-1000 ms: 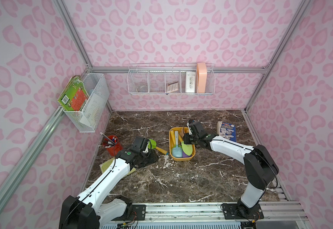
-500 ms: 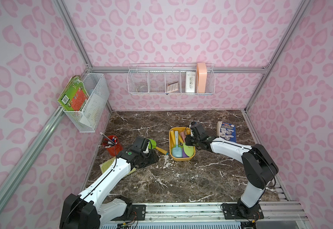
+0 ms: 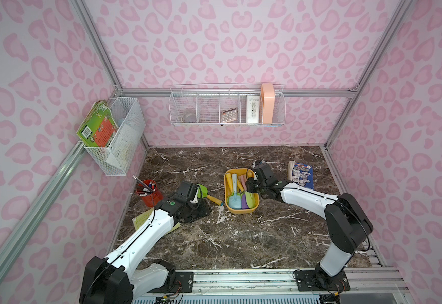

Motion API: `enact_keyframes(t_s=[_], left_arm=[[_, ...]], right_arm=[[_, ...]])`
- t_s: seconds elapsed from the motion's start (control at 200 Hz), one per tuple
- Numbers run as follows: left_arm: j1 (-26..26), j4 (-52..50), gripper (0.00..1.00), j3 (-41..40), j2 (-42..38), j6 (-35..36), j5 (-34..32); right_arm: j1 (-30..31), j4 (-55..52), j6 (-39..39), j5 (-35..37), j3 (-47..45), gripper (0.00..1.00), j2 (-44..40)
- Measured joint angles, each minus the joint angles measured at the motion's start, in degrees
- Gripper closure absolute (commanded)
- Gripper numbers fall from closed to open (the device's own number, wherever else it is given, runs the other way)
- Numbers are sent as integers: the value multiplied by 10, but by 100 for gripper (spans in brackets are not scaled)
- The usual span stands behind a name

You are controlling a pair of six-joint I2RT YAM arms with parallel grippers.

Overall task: Put the shovel into the storage box
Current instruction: Place the shovel in the storage box, then adjust the shovel at the center of the board.

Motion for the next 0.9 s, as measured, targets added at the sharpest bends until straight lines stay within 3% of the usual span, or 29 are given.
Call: enact_keyframes(t_s=[0.405, 0.9], left_arm=[[0, -1, 44, 13, 7, 1, 0], [3, 0, 46, 77, 106, 5, -18]], right_arm=[[17, -7, -3, 2, -15, 68, -59], [39, 15, -11, -16, -154, 65, -197]])
